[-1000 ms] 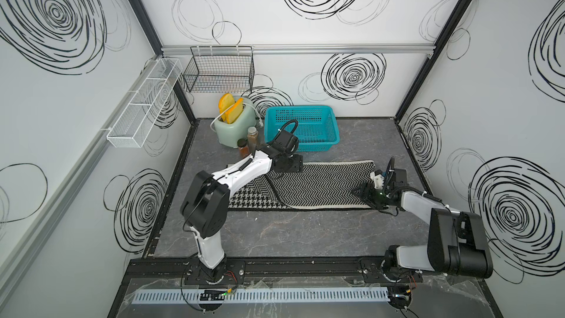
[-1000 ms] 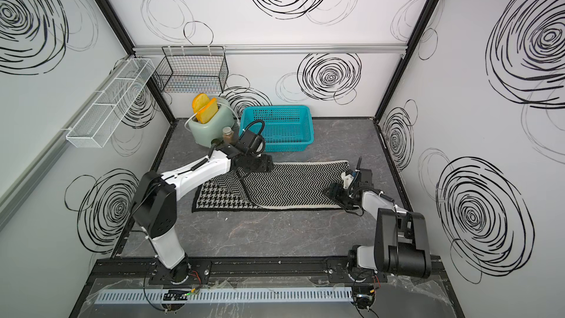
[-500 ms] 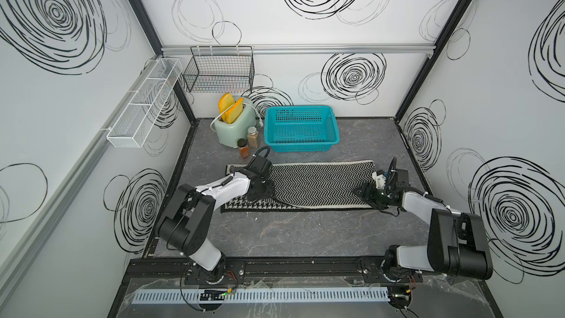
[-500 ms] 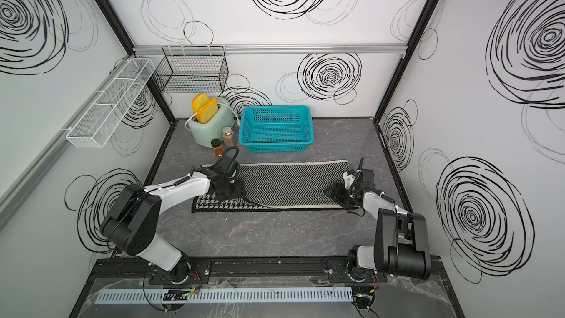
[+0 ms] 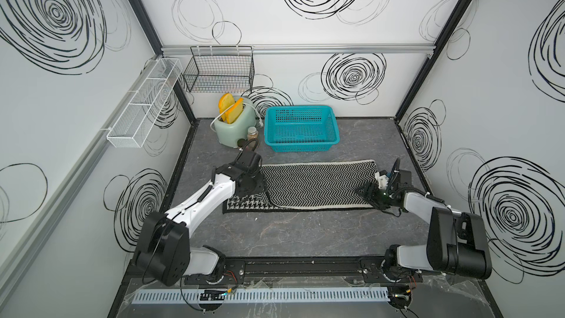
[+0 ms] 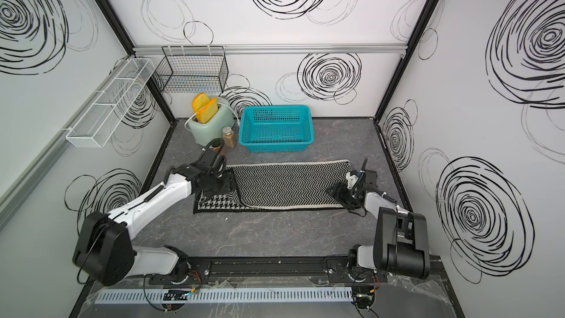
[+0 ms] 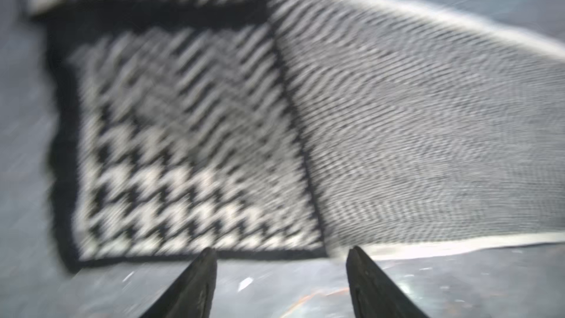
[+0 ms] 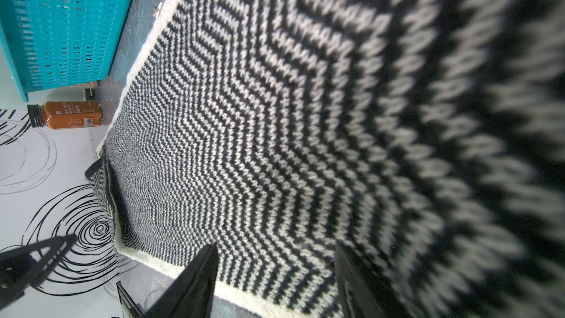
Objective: Roll up the scarf and place it into the basket
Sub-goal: Flatten out the scarf at the center of the board.
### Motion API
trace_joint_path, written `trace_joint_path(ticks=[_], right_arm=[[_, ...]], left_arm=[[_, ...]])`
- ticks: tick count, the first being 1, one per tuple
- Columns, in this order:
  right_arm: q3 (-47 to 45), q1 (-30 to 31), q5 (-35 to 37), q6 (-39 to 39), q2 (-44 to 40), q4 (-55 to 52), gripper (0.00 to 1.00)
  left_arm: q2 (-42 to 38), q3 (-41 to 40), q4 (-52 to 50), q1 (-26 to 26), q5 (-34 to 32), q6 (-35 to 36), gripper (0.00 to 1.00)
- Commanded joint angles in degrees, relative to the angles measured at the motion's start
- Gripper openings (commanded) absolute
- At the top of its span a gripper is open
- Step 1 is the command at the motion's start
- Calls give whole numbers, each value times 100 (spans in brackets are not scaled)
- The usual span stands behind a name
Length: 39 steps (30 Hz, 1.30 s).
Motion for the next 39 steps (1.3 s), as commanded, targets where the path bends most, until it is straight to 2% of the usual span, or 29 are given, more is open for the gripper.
trace_joint_path(ticks=[1, 5, 10, 16, 25, 28, 33, 36, 39], right_arm=[[-90, -35, 146, -70, 30, -82, 64], [-80, -33, 158, -63, -19, -90, 64], [-54, -33, 188, -44, -67, -86, 64], [-80, -61, 189, -53, -25, -84, 64], [-140, -143, 145, -9, 56, -30, 64], [-171, -175, 128, 0, 42, -16, 64], [-150, -184, 143, -7, 55, -11, 64], [-138, -192, 128, 0, 111, 19, 64], [-62, -181, 100, 50, 106, -40, 64]], left_arm=[[997, 784, 691, -321, 207, -143, 71], [2147, 1412, 924, -352, 177, -96, 71], [2163, 555, 1364, -25, 367, -126, 70], [1365, -632, 1430, 558, 297, -108, 70], [-479, -1932, 708, 1005, 53, -371, 72], [-1073, -2135, 262, 1211, 44, -405, 72], [-1784, -1732, -420, 1311, 83, -279, 72], [-1328, -1142, -404, 1137, 264, -29, 72], [-662, -601, -53, 714, 330, 55, 71]])
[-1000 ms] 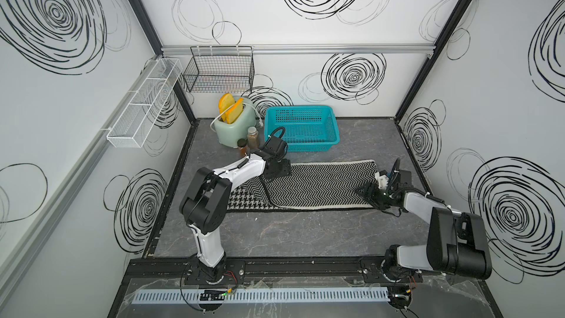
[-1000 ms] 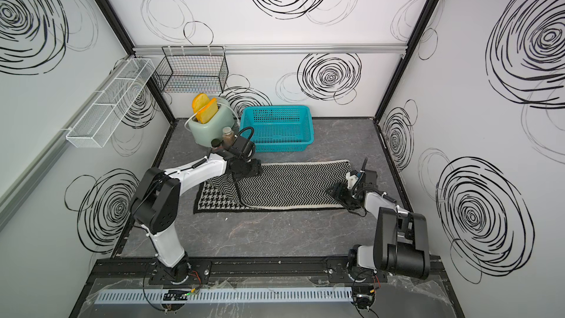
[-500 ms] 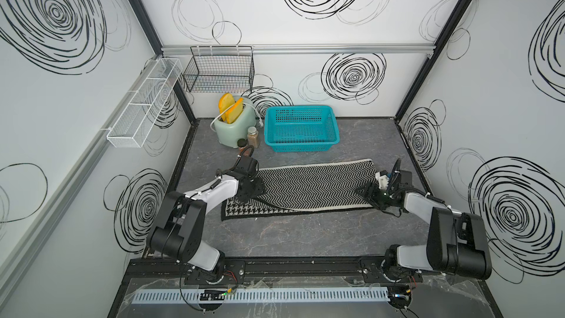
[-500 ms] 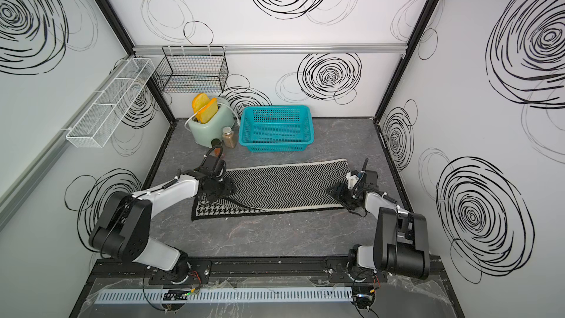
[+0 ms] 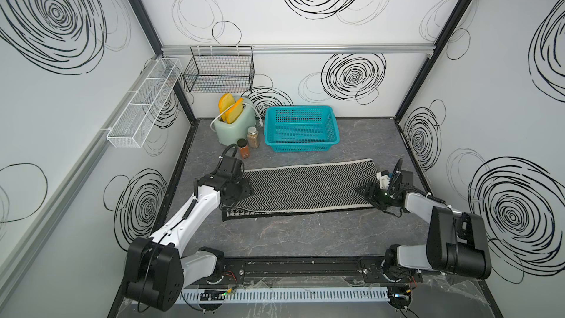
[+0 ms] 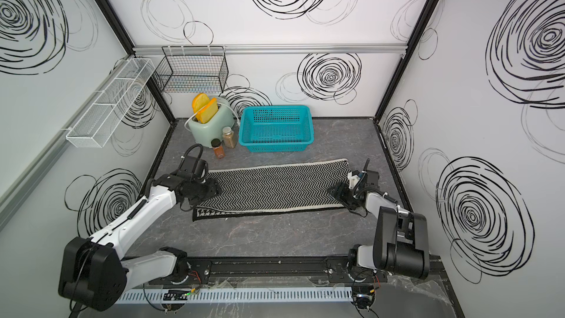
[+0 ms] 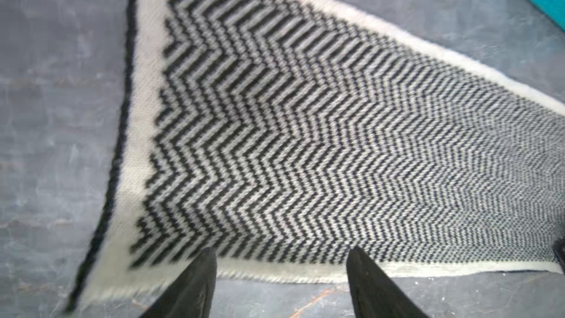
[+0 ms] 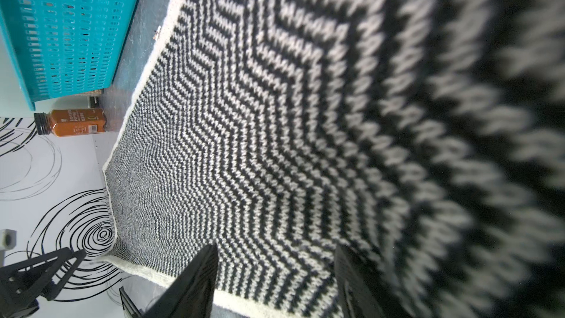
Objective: Roll up the scarf and place it into the basket
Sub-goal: Flatten out the scarf at the center of the board.
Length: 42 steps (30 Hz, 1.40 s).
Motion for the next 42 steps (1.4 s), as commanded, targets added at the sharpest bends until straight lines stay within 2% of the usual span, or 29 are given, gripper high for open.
trace_joint_path(ticks=[1, 4, 6, 10, 15, 20, 23, 26, 30, 33, 37, 42], right_arm=[[25, -35, 156, 37, 38, -187, 65], [153, -29, 320, -65, -153, -460, 65], [140, -30, 304, -50, -240, -482, 66], [313, -26, 145, 69, -257, -528, 69], [515, 212, 197, 194, -343, -770, 73], [567, 825, 351, 846, -667, -322, 76], [947, 933, 542, 852, -565, -543, 78], [1241, 894, 680, 794, -320, -778, 79], [1665, 763, 679, 344, 243, -975, 80], [1868, 644, 979, -198, 665, -1169, 80], [1662, 319, 435, -220, 1035, -673, 79], [1511, 676, 128, -287, 1133, -408, 78]], left_arm=[[661, 546, 331, -470, 128, 146, 71], [1078, 962, 621, -961, 162, 138, 70], [1282, 941, 950, -1109, 409, 118, 70], [1686, 74, 1941, -964, 1067, 180, 70], [1748, -840, 2572, -94, 1823, 584, 70], [1616, -1358, 2587, 1220, 2509, 933, 70], [1553, -1238, 2180, 1917, 2285, 1338, 70], [1442, -1064, 2065, 2222, 1900, 1486, 70], [1598, -837, 1977, 2273, 1339, 1772, 70], [1617, -871, 2091, 2438, 1353, 1737, 70], [1565, -804, 2004, 2501, 1329, 1785, 70], [1549, -825, 1969, 2467, 1406, 1808, 70]])
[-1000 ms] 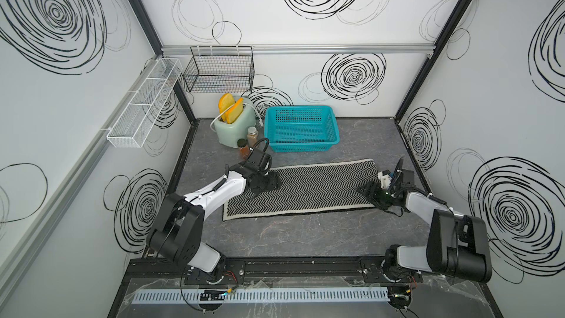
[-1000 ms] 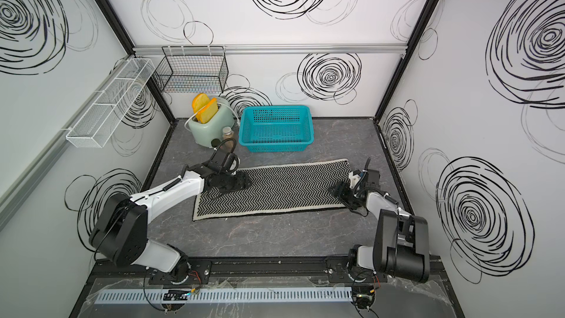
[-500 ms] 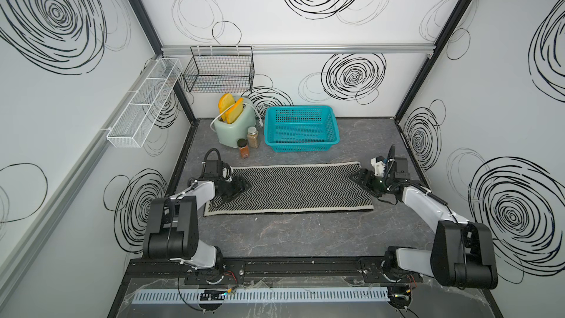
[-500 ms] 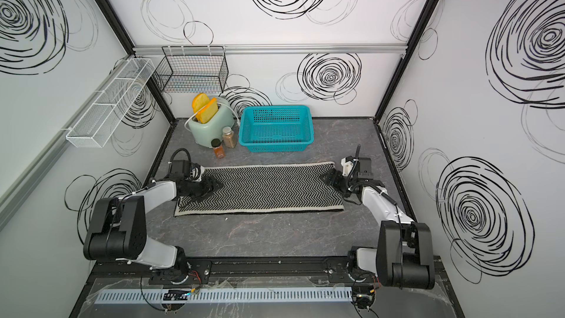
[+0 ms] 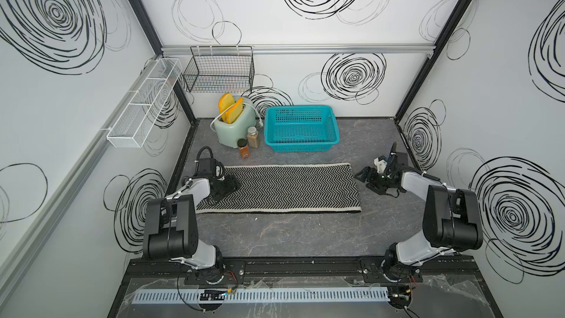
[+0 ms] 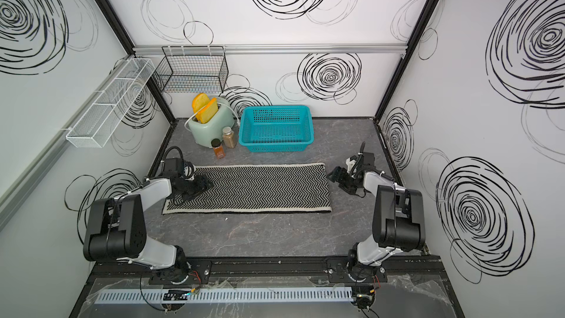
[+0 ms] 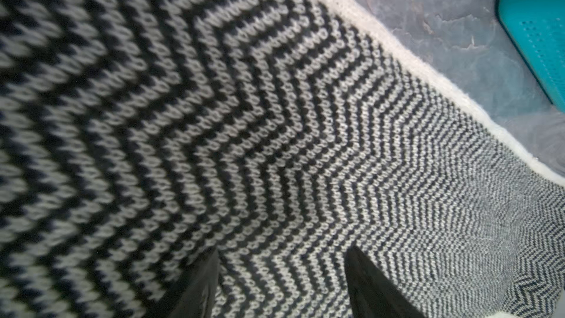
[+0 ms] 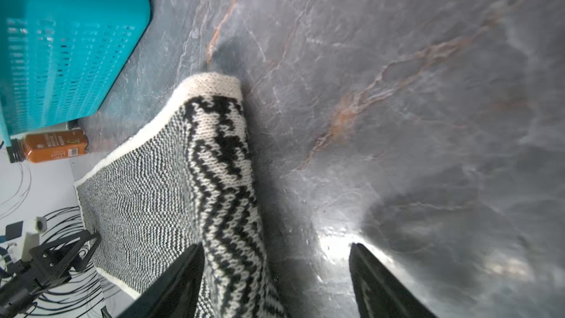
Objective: Roll up the scarf and place it into the basket
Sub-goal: Flatten out the scarf at the center of the board, then fold the scarf at the center of the board.
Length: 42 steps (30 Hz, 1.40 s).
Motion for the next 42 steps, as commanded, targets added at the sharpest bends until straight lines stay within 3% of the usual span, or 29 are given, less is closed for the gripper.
trace_joint_path(ticks=[1, 5, 12, 17, 23, 27, 31, 33, 37, 42], right_arm=[[-130, 296, -353, -209, -3, 221, 77], [-324, 421, -567, -262, 211, 351, 75], [-484, 175, -133, -286, 236, 87, 61], [-727, 39, -743, -17, 283, 656, 52], [-681, 286, -876, -425, 457, 558, 39], [-819, 362, -817, -444, 511, 624, 26], [-802, 292, -563, -455, 414, 415, 0], [-729, 181, -344, -343, 5, 249, 0], [-150, -177, 277, -153, -1198, -422, 0], [1000, -204, 956, -269, -1431, -1322, 0]], left_arm=[[25, 10, -243, 11, -188, 156, 70], [-107, -81, -274, -94, -217, 134, 70], [-372, -167, -373, -61, -313, 71, 70], [-337, -26, -482, 59, -273, 209, 70], [-312, 27, -427, -193, -220, 29, 70], [-379, -31, -436, -445, -304, -74, 70], [-486, -169, -483, -468, -252, -51, 70], [-566, -229, -486, -544, -168, -65, 70], [-523, -211, -436, -1361, -102, -392, 70], [-66, -106, 164, -2690, 68, -1279, 70]])
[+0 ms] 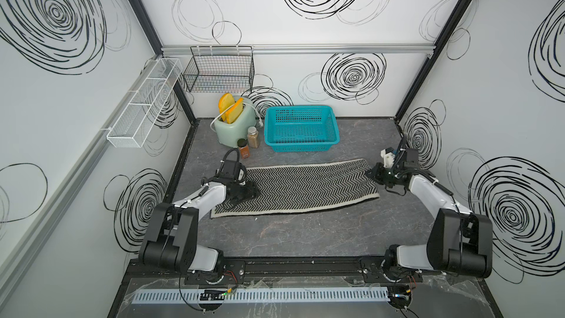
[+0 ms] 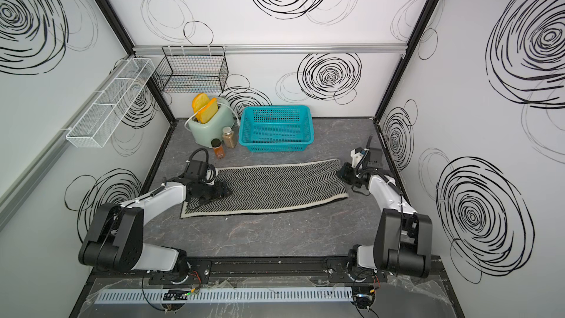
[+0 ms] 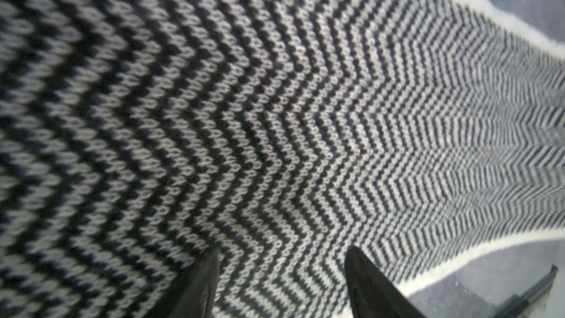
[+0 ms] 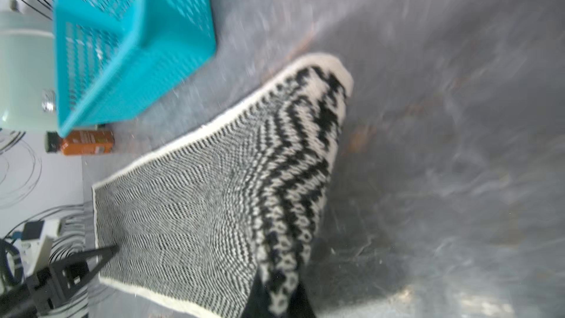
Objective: Roll up the scarf and place it into the basket
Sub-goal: Fold the scarf at the center of the board.
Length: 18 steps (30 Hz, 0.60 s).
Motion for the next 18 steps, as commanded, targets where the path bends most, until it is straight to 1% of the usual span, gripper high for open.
trace_joint_path(ticks=[1, 4, 6, 10, 12, 14, 16, 18], right_arm=[[496, -6, 565, 74, -209, -650, 0], [926, 42, 600, 189, -269, -781, 0], [1288, 152, 706, 202, -326, -933, 0], [1812, 386, 759, 237, -524, -1314, 0], [1824, 446, 762, 268, -670, -1441, 0], [1688, 448, 847, 299, -839, -1452, 0], [1531, 423, 961, 299, -924, -1445, 0], [1496, 399, 1021, 273, -904, -1492, 0]], left_arm=[[393, 130, 411, -723, 185, -759, 70], [699, 307, 765, -1357, 240, -1217, 70], [883, 449, 991, -1688, 234, -1445, 69], [1299, 830, 1315, -2095, 300, -1632, 69], [1349, 977, 1326, -2091, 371, -1589, 70], [1112, 1077, 1163, -1956, 420, -1410, 72], [685, 1096, 824, -1657, 567, -1106, 79], [205, 991, 392, -1263, 618, -769, 82]])
